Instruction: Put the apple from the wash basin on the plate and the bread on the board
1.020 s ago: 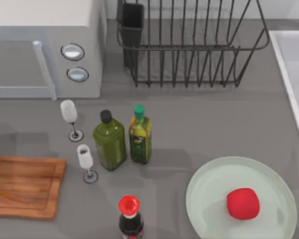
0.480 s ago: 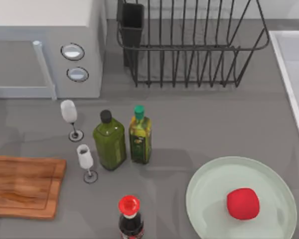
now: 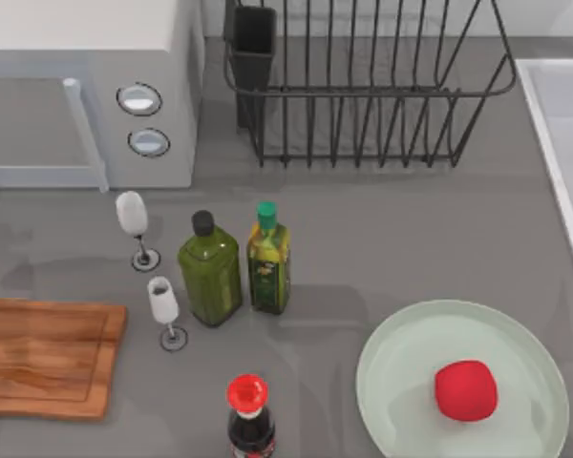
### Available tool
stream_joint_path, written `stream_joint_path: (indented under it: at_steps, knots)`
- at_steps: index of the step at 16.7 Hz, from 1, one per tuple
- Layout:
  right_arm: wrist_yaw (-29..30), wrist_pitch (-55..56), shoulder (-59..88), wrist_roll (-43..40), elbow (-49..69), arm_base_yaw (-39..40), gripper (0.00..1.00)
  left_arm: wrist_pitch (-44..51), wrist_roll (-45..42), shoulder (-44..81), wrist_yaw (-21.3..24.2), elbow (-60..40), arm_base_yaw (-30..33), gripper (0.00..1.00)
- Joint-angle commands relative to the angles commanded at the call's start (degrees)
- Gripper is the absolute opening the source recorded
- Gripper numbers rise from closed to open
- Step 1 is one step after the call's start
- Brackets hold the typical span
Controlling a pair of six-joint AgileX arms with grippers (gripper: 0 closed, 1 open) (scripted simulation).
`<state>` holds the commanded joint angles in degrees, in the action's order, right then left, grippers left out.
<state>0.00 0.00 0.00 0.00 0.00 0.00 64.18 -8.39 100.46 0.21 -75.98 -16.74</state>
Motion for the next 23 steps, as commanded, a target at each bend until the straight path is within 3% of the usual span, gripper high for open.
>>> stream_joint_path:
  at_steps: [7, 11, 16, 23]
  knots:
    - [0.00, 0.00, 0.00, 0.00, 0.00, 0.00, 1.00, 0.03, -0.73, 0.12, -0.11, -0.04, 0.32, 0.00]
    - [0.00, 0.00, 0.00, 0.00, 0.00, 0.00, 1.00, -1.12, -8.73, -2.32, -0.93, 2.11, 1.57, 0.00]
    - [0.00, 0.00, 0.00, 0.00, 0.00, 0.00, 1.00, -4.36, -30.75, -8.09, -2.84, 7.90, 4.83, 0.00]
    - [0.00, 0.00, 0.00, 0.00, 0.00, 0.00, 1.00, -11.73, -73.77, -18.11, -5.61, 19.08, 11.27, 0.00]
